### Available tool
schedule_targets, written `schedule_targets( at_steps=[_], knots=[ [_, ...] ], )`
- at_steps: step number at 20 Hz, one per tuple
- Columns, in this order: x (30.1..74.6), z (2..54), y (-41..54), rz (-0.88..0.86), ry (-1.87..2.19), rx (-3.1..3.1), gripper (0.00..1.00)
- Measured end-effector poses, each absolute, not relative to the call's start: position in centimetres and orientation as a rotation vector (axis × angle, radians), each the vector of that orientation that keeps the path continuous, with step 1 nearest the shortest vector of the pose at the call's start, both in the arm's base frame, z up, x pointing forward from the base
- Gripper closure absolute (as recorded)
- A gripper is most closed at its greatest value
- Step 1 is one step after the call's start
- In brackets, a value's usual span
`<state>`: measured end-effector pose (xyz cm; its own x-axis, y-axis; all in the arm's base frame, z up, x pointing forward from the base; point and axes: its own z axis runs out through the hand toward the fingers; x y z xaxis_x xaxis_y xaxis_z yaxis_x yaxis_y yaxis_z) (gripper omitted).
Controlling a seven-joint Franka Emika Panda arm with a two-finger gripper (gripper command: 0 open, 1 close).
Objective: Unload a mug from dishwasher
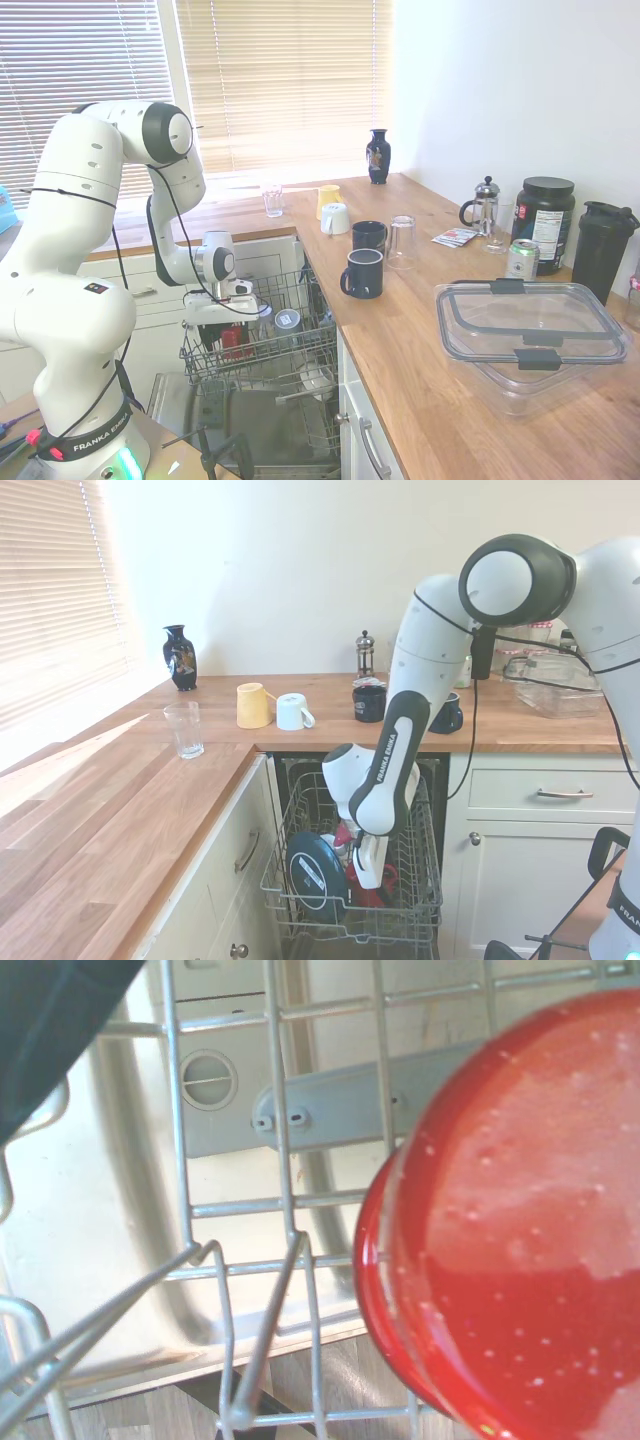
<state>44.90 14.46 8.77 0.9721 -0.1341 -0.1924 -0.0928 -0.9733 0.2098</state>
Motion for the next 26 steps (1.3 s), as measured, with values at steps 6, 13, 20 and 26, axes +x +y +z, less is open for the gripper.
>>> schedule_targets(
  at_steps=[6,13,20,26],
  knots=[
    [44.8,8.2,14.2,-0.329,-0.125,2.926,1.00],
    [44.9,6.9,14.3,-0.355,-0.104,2.922,1.00],
    [45.1,6.8,14.3,-0.356,-0.101,2.928,1.00],
    [44.8,6.2,14.5,-0.368,-0.089,2.919,1.00]
  ],
)
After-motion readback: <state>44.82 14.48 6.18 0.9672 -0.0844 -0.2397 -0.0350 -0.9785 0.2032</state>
